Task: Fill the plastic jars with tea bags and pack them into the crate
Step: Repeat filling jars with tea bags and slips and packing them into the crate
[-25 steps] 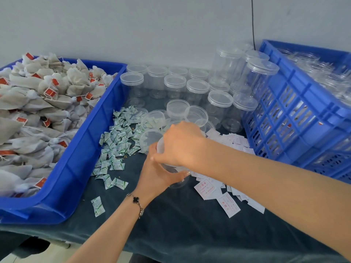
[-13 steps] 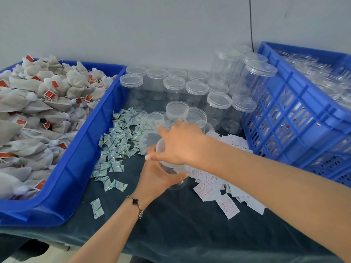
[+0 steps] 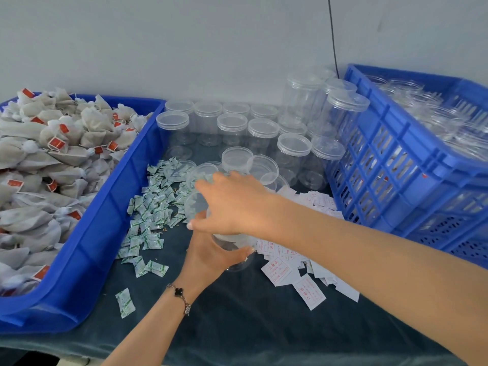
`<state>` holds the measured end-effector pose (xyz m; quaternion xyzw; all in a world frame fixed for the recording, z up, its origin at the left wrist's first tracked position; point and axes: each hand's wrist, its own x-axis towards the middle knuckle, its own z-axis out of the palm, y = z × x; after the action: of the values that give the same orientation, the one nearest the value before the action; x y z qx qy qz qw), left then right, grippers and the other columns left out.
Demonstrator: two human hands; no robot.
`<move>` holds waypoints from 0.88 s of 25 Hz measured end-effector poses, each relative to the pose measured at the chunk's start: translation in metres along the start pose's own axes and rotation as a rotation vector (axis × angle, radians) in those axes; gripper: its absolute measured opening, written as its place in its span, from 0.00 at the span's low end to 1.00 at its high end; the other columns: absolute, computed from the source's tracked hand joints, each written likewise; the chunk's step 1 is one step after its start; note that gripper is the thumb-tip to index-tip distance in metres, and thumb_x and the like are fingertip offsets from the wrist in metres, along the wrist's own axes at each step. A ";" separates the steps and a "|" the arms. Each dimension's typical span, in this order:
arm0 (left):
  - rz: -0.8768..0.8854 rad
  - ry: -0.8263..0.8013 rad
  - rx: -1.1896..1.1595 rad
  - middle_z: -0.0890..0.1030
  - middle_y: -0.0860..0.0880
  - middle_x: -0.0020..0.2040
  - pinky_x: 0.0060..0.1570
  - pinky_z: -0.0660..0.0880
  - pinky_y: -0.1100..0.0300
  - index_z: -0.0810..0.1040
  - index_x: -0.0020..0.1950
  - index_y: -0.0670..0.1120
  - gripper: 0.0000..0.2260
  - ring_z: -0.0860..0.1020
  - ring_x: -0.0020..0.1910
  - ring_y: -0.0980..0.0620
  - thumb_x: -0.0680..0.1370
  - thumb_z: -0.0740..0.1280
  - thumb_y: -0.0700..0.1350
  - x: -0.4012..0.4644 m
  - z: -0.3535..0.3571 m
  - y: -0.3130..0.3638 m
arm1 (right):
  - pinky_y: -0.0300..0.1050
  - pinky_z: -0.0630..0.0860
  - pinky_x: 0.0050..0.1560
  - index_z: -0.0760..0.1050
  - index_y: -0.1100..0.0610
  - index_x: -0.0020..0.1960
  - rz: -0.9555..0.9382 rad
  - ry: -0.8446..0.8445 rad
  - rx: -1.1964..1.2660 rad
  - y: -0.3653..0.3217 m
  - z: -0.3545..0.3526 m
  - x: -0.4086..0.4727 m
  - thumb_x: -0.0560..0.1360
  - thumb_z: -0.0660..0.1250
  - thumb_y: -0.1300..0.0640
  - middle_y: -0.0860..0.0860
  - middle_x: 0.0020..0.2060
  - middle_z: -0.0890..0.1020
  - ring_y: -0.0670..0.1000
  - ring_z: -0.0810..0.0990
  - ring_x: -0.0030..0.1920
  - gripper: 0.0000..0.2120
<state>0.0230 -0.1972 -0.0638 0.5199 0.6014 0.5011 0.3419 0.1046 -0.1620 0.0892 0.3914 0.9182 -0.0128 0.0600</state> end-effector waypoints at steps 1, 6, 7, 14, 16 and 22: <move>-0.004 -0.001 -0.008 0.79 0.54 0.53 0.47 0.77 0.67 0.72 0.60 0.50 0.40 0.78 0.51 0.63 0.51 0.78 0.60 0.000 0.000 0.001 | 0.48 0.70 0.44 0.68 0.53 0.65 0.080 0.033 -0.067 -0.002 0.003 0.000 0.71 0.59 0.32 0.55 0.55 0.76 0.60 0.75 0.55 0.31; 0.008 0.034 -0.016 0.76 0.58 0.53 0.42 0.75 0.70 0.63 0.54 0.70 0.38 0.78 0.50 0.65 0.50 0.79 0.59 -0.002 0.001 0.004 | 0.43 0.63 0.32 0.73 0.56 0.59 0.148 -0.111 -0.069 -0.002 0.001 -0.003 0.75 0.57 0.38 0.52 0.47 0.77 0.55 0.72 0.43 0.25; 0.003 0.028 -0.015 0.76 0.57 0.54 0.44 0.76 0.67 0.61 0.51 0.74 0.38 0.78 0.51 0.63 0.50 0.79 0.59 -0.002 0.000 0.004 | 0.43 0.62 0.32 0.71 0.55 0.59 0.113 -0.142 -0.048 -0.001 -0.003 -0.006 0.74 0.60 0.40 0.50 0.43 0.74 0.53 0.71 0.40 0.22; 0.150 0.020 0.055 0.73 0.59 0.56 0.50 0.73 0.71 0.63 0.59 0.63 0.39 0.75 0.55 0.65 0.55 0.81 0.54 0.001 0.001 0.005 | 0.64 0.66 0.62 0.49 0.45 0.76 -0.041 -0.414 0.088 0.000 -0.009 -0.006 0.68 0.74 0.47 0.54 0.75 0.50 0.65 0.44 0.74 0.45; 0.017 -0.002 0.051 0.73 0.60 0.53 0.40 0.72 0.76 0.61 0.53 0.69 0.37 0.76 0.50 0.67 0.52 0.79 0.59 -0.003 0.000 0.008 | 0.70 0.62 0.64 0.43 0.45 0.77 0.052 -0.294 0.081 0.000 -0.002 -0.005 0.70 0.64 0.32 0.57 0.76 0.47 0.67 0.46 0.74 0.45; 0.008 -0.022 -0.022 0.76 0.50 0.57 0.49 0.79 0.52 0.65 0.61 0.54 0.43 0.79 0.53 0.56 0.50 0.79 0.57 -0.002 -0.001 0.009 | 0.43 0.59 0.29 0.62 0.55 0.68 0.099 -0.149 -0.108 0.003 0.013 -0.005 0.73 0.64 0.40 0.54 0.45 0.73 0.53 0.68 0.41 0.30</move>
<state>0.0251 -0.2000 -0.0549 0.5242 0.5897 0.5034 0.3523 0.1112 -0.1647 0.0766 0.4307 0.8900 0.0106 0.1496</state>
